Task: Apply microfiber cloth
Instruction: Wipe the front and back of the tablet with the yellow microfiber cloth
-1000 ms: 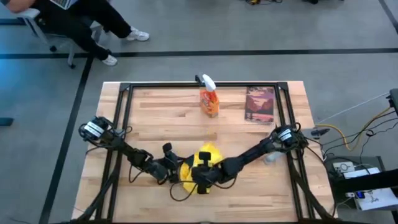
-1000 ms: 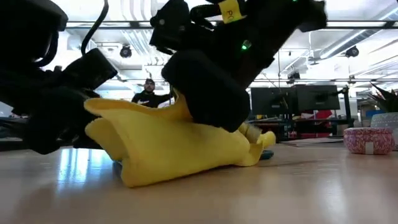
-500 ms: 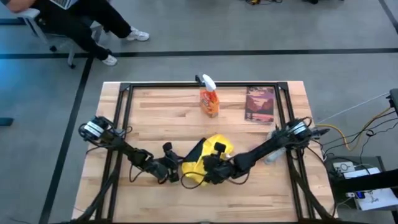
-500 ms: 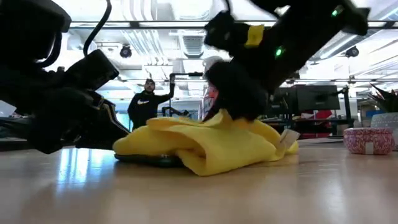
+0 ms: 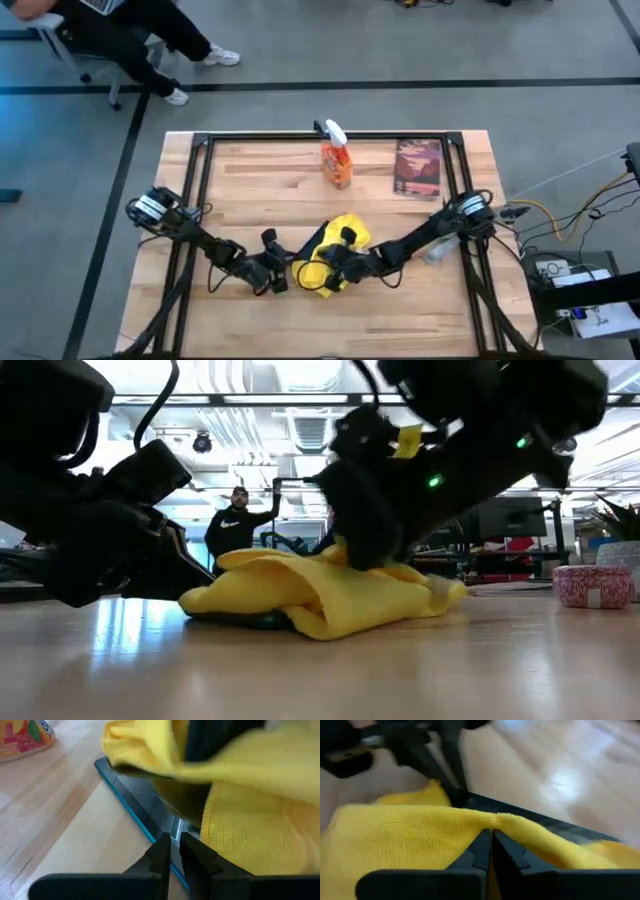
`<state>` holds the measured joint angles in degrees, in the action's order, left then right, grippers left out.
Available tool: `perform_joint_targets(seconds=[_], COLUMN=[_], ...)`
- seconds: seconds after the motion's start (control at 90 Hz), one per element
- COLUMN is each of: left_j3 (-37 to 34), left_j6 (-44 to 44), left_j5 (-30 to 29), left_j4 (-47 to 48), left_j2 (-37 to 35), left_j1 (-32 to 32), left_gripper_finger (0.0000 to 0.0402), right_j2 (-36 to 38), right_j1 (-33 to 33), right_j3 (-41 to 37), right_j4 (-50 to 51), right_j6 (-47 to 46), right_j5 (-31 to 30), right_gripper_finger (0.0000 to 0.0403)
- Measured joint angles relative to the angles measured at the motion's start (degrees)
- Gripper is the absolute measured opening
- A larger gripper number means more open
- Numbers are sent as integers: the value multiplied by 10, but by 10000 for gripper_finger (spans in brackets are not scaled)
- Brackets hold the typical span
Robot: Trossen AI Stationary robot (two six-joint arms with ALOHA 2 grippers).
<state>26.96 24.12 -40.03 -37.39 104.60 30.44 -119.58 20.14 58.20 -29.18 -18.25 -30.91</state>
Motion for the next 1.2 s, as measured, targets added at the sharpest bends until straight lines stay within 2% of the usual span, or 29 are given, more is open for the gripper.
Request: perform_joint_targets(seconds=[0.189, 0.267, 0.522, 0.656, 0.933, 1.2], left_j3=[0, 0, 0, 0, 0, 0], left_j6=[0, 0, 5, 5, 8, 10], left_j5=[0, 1, 3, 3, 5, 5], left_j4=[-2, -2, 4, 5, 9, 12], left_j2=[0, 0, 0, 0, 0, 0], left_j1=[0, 0, 2, 2, 3, 5], left_gripper_finger=[29, 29, 29, 29, 29, 29], right_j2=[-77, -97, -108, -103, -87, 12], right_j1=[-1, 2, 6, 10, 28, 17], right_j3=[98, 130, 139, 123, 73, -50], right_j4=[-7, -8, -18, -22, -19, -3], right_j6=[59, 76, 89, 72, 23, -4], right_j5=[66, 72, 67, 32, -91, -155], right_gripper_finger=[0, 0, 0, 0, 0, 0])
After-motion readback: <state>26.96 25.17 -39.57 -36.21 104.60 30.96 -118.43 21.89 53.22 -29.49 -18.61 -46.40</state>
